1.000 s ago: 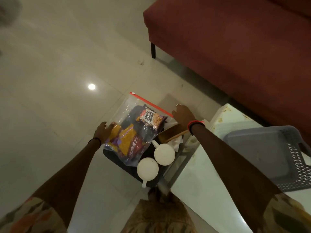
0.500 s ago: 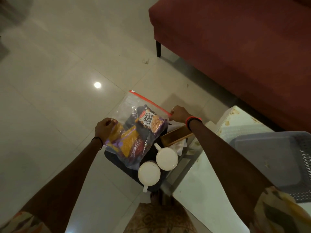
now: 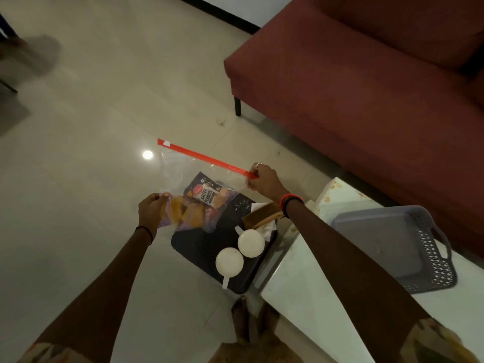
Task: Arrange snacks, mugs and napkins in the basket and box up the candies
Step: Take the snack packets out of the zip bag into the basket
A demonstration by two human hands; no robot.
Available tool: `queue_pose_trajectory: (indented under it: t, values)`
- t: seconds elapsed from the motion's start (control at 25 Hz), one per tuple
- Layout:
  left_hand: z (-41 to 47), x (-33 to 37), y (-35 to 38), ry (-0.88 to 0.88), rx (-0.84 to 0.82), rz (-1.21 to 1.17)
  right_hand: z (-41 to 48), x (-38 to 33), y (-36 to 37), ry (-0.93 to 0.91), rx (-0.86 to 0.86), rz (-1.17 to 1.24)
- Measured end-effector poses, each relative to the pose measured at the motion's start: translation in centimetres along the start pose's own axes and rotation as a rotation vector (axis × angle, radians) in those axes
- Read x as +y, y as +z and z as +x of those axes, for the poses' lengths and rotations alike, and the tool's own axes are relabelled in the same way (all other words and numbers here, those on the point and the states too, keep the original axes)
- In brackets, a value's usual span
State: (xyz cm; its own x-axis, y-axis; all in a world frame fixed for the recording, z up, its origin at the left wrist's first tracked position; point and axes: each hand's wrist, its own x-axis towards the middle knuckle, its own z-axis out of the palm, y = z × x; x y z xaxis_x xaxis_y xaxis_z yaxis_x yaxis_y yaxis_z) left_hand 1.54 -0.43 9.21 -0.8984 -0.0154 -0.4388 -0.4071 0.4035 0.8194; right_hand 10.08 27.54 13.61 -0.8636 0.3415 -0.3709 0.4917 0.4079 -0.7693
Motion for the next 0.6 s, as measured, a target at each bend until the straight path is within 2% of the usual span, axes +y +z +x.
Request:
queue_pose_trajectory:
  t: [0.28, 0.6]
  values:
    - [-6.2, 7.2, 1.2, 0.249, -0.007, -0.037, -7.4, -2.1, -6.0, -0.046, 0.178, 0.013]
    - [-14.4, 11.4, 9.3, 0.433, -0.231, 0.138, -17.3, 4.2, -13.6, 0.168, 0.276, 0.008]
